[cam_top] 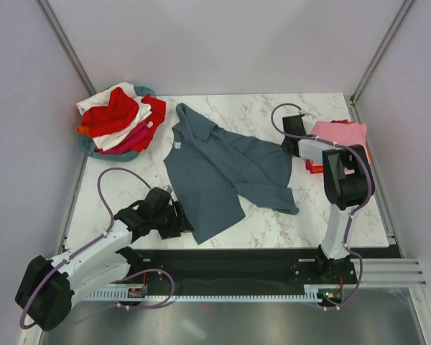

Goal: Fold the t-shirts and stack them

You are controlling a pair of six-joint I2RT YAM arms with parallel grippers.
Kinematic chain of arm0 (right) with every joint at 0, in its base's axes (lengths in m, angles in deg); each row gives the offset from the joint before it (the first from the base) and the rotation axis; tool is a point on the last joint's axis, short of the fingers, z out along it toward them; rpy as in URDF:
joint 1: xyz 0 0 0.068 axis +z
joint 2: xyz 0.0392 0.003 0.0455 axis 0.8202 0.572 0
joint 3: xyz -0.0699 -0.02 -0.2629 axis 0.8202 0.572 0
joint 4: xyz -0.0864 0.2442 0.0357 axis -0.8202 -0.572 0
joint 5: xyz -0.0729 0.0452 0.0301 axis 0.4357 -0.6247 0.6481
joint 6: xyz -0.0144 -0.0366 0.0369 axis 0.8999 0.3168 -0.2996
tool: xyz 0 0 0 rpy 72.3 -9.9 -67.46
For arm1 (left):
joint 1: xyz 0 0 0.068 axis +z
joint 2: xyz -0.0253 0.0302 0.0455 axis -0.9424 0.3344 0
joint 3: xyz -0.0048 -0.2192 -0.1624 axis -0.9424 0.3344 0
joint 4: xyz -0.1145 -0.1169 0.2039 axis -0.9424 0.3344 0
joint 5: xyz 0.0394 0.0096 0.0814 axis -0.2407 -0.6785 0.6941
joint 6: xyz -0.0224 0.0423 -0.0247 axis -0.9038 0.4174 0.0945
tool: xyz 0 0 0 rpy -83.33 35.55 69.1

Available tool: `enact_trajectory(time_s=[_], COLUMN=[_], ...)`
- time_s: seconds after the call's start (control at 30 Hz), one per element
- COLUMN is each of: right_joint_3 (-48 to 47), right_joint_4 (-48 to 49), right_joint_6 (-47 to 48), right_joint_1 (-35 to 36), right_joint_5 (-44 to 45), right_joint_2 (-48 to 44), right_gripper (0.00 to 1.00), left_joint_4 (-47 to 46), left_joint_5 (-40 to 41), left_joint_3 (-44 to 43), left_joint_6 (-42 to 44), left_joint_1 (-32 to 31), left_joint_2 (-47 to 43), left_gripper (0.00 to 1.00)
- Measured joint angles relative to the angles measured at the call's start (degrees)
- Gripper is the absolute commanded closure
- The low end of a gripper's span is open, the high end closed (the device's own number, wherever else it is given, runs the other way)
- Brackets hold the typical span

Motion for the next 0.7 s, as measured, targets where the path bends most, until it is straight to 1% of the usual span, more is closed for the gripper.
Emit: enact_trajectory(time_s=[0.1, 0.27, 0.33, 0.47, 0.53, 0.63, 0.7], right_joint_3=[0.0, 0.0, 0.0, 0.3, 0.9, 1.4, 1.7], right_joint_4=[0.0, 0.3, 0.6, 1.6, 2.7, 3.9, 4.7], right_joint_6=[0.0, 0.5, 0.9, 1.3, 1.4, 1.5, 1.5], right_joint_1=[0.0, 0.0, 0.0, 0.0, -0.1, -0.2, -0.4], right_joint_5=[0.0, 0.0, 0.0, 0.0, 0.0, 0.0, 0.0], right_joint_2=[0.0, 0.0, 0.1, 0.2, 0.1, 0.1, 0.1], right_gripper=[0.98, 0.98, 1.00, 1.00, 1.00, 1.00, 1.00], left_joint_4=[-0.7, -3.1, -4.4, -7.3, -8.4, -9.4, -9.8], left_joint_5=[0.1, 0.3, 0.4, 0.2, 0.3, 0.6, 1.1], left_joint_3=[0.2, 0.3, 0.3, -0.2, -0.7, -1.2, -1.2], left_joint_6=[-0.9, -2.5, -3.3, -4.9, -5.6, -6.4, -6.9], left_joint_1=[-1.1, -4.9, -6.2, -8.2, -9.1, -10.3, -10.8], left_joint_2=[1.4, 5.2, 6.9, 10.1, 11.5, 13.4, 14.1], left_gripper=[0.40, 0.41, 0.44, 0.47, 0.52, 0.63, 0.72])
